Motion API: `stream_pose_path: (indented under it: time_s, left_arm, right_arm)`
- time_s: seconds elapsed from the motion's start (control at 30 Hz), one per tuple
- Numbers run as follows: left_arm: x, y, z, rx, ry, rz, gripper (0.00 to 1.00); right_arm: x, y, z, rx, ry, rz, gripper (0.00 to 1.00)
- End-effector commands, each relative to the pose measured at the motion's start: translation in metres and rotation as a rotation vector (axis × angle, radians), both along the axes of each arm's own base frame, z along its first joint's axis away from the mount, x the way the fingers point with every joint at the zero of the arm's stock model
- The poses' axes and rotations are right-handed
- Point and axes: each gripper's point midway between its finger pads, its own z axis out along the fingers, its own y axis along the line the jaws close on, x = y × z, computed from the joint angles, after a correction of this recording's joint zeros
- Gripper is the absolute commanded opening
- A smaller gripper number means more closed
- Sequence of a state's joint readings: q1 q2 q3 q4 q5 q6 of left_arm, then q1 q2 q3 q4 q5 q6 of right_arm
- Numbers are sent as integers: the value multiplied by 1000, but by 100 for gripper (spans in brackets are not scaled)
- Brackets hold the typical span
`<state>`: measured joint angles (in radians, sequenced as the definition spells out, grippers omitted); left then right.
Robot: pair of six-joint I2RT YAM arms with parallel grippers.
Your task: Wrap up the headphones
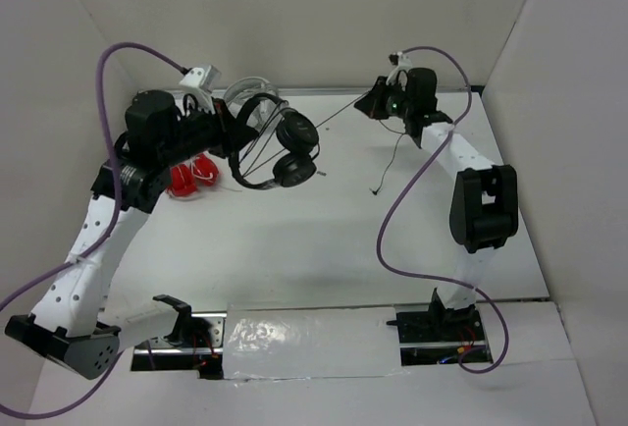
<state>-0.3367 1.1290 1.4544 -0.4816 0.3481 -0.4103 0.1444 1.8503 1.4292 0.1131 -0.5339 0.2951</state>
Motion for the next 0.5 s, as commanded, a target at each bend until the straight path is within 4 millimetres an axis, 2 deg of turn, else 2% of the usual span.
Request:
stream_pose_path:
  time_s: [0.0,0.07,0.1,0.13,0.2,0.23,0.3,0.33,0.37,0.4,0.43,0.47]
  left_arm:
    - [1,-10,-21,60,-37,-76,0]
    - [19,-10,-50,110,29,-12,0]
    - [22,-10,-67,143,57,-13,0]
    - [26,-16,-81,168,82,-23,0]
    - [34,-19,-100,211,98,-12,0]
    - [38,-25,-112,229,116,-26,0]
    - [47,-25,-127,282,137,10,0]
    - [48,-31,-145,325,181,8,0]
    - [51,-33,-152,350,193,25,0]
    - [57,-28,-159,388,205,82,0]
    - [57,-32,-175,414,247,72,0]
    - [64,-28,-177,425,255,122,0]
  right_arm:
    - [12,-27,30,-51,18,-67,0]
    - [15,-31,47,-88,-8,-90,0]
    - [15,-34,63,-98,-9,-104,0]
    - [16,-37,67,-116,-15,-117,0]
    - [16,-42,81,-137,-16,-147,0]
    - [17,-44,83,-146,-15,-150,0]
    - [16,-45,89,-153,-13,-166,0]
    - [17,-46,89,-158,-10,-170,0]
    - [17,-49,92,-163,-12,-185,0]
    - [16,-50,94,-163,-8,-193,0]
    - [15,-49,96,-164,-7,-191,0]
    - [13,-49,98,-163,-5,-192,0]
